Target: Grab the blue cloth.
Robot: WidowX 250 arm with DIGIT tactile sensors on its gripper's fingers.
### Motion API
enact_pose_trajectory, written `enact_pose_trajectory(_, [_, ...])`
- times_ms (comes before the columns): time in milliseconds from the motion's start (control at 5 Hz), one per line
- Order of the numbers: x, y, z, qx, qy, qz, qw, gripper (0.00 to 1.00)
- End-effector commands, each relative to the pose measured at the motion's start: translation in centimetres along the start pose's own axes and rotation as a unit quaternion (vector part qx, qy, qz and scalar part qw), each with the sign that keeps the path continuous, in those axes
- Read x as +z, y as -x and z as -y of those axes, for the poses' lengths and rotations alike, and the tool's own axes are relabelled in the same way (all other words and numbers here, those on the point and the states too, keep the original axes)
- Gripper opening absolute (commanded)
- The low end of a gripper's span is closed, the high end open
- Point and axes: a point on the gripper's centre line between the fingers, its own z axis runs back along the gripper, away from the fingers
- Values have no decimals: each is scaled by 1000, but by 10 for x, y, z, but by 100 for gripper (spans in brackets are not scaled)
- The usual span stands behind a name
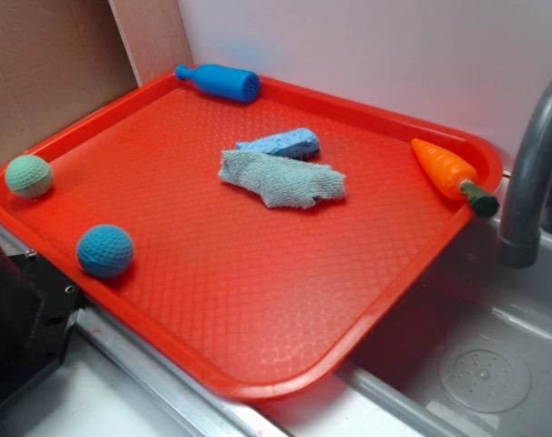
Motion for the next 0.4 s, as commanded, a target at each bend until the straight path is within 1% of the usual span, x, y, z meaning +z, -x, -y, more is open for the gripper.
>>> enact_pose_trajectory(0, [0, 0, 0, 0, 0, 0, 1000, 100])
enact_pose_trajectory(200, [-54, -45, 9, -121, 34, -22, 992, 100])
